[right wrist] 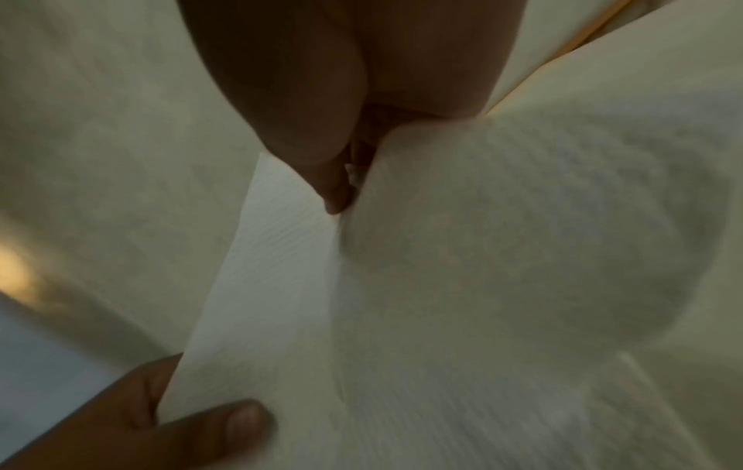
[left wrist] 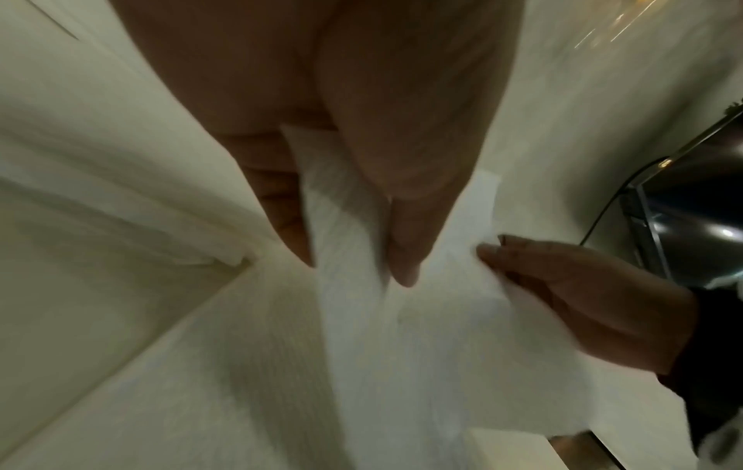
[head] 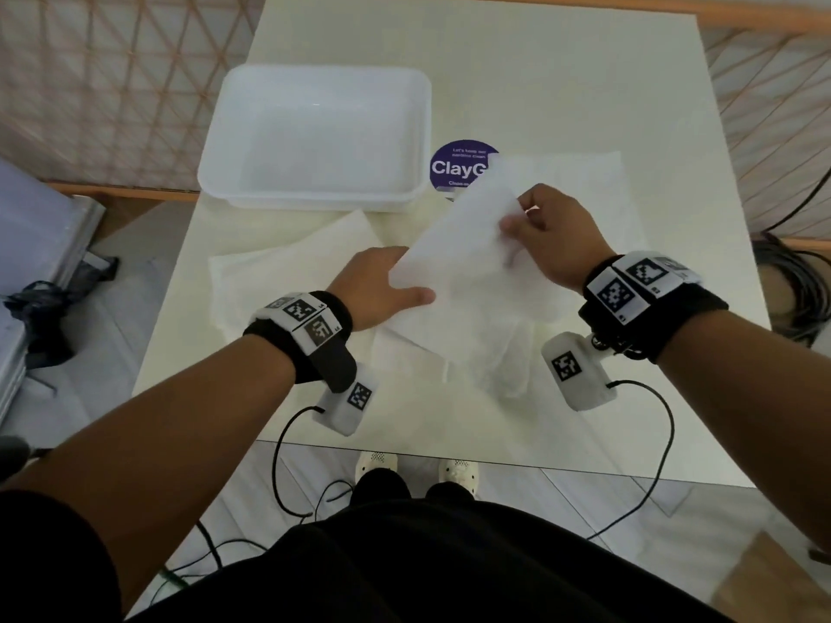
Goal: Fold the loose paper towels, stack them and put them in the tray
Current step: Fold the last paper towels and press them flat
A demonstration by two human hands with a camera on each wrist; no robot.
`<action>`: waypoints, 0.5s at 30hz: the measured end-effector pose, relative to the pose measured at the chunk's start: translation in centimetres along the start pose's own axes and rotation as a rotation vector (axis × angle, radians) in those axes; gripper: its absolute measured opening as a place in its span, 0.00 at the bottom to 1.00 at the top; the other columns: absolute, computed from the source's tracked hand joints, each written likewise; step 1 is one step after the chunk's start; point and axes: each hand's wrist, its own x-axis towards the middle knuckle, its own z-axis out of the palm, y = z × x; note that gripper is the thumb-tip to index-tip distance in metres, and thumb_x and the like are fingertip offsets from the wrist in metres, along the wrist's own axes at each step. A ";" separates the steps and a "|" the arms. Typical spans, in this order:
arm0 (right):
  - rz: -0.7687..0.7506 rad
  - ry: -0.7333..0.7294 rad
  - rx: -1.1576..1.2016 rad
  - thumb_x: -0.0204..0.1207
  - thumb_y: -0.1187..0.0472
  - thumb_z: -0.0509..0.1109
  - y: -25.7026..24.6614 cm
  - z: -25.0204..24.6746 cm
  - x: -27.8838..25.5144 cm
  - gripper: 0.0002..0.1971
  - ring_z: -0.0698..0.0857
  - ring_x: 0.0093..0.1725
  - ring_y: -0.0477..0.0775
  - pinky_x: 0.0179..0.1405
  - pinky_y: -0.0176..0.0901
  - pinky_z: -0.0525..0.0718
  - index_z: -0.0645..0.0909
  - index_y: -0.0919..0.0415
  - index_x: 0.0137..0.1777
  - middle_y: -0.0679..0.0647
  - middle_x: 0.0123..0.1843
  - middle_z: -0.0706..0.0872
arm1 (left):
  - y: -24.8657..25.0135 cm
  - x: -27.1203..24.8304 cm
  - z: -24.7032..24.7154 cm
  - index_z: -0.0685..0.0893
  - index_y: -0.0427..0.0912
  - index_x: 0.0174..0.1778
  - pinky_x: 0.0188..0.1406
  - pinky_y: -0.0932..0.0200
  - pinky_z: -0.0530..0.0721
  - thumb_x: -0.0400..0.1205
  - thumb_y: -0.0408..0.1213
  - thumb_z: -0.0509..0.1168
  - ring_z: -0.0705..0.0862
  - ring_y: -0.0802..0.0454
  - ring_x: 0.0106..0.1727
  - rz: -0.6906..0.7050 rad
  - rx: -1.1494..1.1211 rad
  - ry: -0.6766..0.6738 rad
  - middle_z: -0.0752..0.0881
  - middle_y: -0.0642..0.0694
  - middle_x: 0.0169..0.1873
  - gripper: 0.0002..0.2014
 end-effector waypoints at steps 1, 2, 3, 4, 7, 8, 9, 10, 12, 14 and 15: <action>0.045 0.017 0.014 0.80 0.56 0.67 0.9 -0.3 -0.1 0.05 0.84 0.36 0.49 0.35 0.38 0.78 0.75 0.57 0.49 0.51 0.39 0.88 | 0.1 0.0 0.0 0.83 0.47 0.64 0.54 0.64 0.75 0.75 0.49 0.74 0.83 0.55 0.57 0.006 0.011 0.034 0.86 0.55 0.56 0.22; 0.090 0.016 0.027 0.79 0.55 0.67 1.9 -0.5 -0.3 0.07 0.86 0.40 0.52 0.40 0.42 0.82 0.75 0.57 0.50 0.54 0.43 0.89 | 0.1 0.0 -0.1 0.84 0.46 0.62 0.53 0.64 0.74 0.76 0.47 0.74 0.83 0.55 0.56 0.008 0.014 0.068 0.87 0.54 0.55 0.20; 0.129 0.001 0.041 0.78 0.55 0.69 2.8 -0.7 -0.6 0.09 0.87 0.44 0.55 0.46 0.47 0.85 0.75 0.58 0.52 0.56 0.47 0.89 | 0.2 0.1 -0.3 0.85 0.44 0.61 0.53 0.63 0.75 0.77 0.46 0.73 0.83 0.55 0.54 0.006 0.016 0.098 0.87 0.54 0.53 0.18; 0.162 -0.022 0.060 0.77 0.55 0.71 3.8 -0.7 -0.9 0.11 0.88 0.47 0.57 0.50 0.51 0.85 0.75 0.59 0.53 0.57 0.49 0.89 | 0.2 0.2 -0.4 0.86 0.43 0.59 0.52 0.62 0.76 0.77 0.46 0.73 0.84 0.54 0.52 0.005 0.019 0.124 0.88 0.53 0.51 0.17; 0.213 -0.093 0.108 0.73 0.59 0.76 5.7 -0.7 -2.1 0.16 0.89 0.45 0.60 0.48 0.52 0.86 0.77 0.63 0.57 0.59 0.47 0.90 | 0.2 0.7 -0.3 0.88 0.40 0.51 0.51 0.50 0.82 0.79 0.49 0.70 0.86 0.45 0.49 -0.008 0.093 0.133 0.90 0.44 0.46 0.15; 0.201 -0.105 0.086 0.71 0.61 0.76 6.1 -0.7 -2.5 0.17 0.89 0.45 0.59 0.47 0.50 0.86 0.78 0.64 0.58 0.59 0.46 0.90 | 0.2 0.8 -0.2 0.87 0.38 0.50 0.52 0.47 0.81 0.80 0.50 0.68 0.85 0.43 0.48 -0.011 0.115 0.139 0.89 0.41 0.45 0.16; 0.175 -0.097 0.036 0.71 0.62 0.77 6.5 -0.8 -2.6 0.17 0.88 0.45 0.57 0.48 0.48 0.85 0.80 0.64 0.57 0.58 0.46 0.90 | 0.3 0.9 0.0 0.87 0.38 0.50 0.51 0.48 0.80 0.81 0.50 0.67 0.85 0.42 0.47 -0.005 0.128 0.149 0.89 0.40 0.43 0.16; 0.144 -0.071 -0.006 0.70 0.62 0.76 6.8 -0.8 -2.6 0.14 0.87 0.45 0.55 0.48 0.46 0.84 0.81 0.64 0.54 0.57 0.46 0.89 | 0.6 0.9 0.2 0.88 0.40 0.49 0.49 0.50 0.80 0.82 0.49 0.66 0.85 0.43 0.45 0.009 0.131 0.165 0.89 0.41 0.42 0.15; 0.093 0.001 0.002 0.72 0.64 0.74 7.1 -1.3 -2.7 0.06 0.83 0.43 0.50 0.44 0.38 0.81 0.81 0.61 0.47 0.51 0.44 0.86 | 1.1 1.0 0.5 0.89 0.43 0.48 0.46 0.57 0.80 0.82 0.47 0.67 0.85 0.49 0.43 0.036 0.083 0.213 0.89 0.48 0.40 0.12; 0.056 0.042 0.073 0.73 0.69 0.69 7.0 -2.0 -2.5 0.06 0.83 0.44 0.50 0.44 0.40 0.81 0.81 0.57 0.44 0.47 0.43 0.84 | 1.9 0.9 0.6 0.89 0.48 0.50 0.42 0.68 0.78 0.79 0.46 0.70 0.83 0.60 0.37 0.022 -0.054 0.286 0.88 0.59 0.36 0.09; 0.063 0.043 0.132 0.73 0.71 0.67 6.8 -2.4 -2.5 0.08 0.83 0.45 0.53 0.46 0.44 0.83 0.81 0.57 0.43 0.46 0.42 0.84 | 2.1 0.8 0.7 0.89 0.49 0.52 0.42 0.70 0.77 0.78 0.46 0.73 0.82 0.63 0.35 0.003 -0.122 0.299 0.86 0.62 0.35 0.10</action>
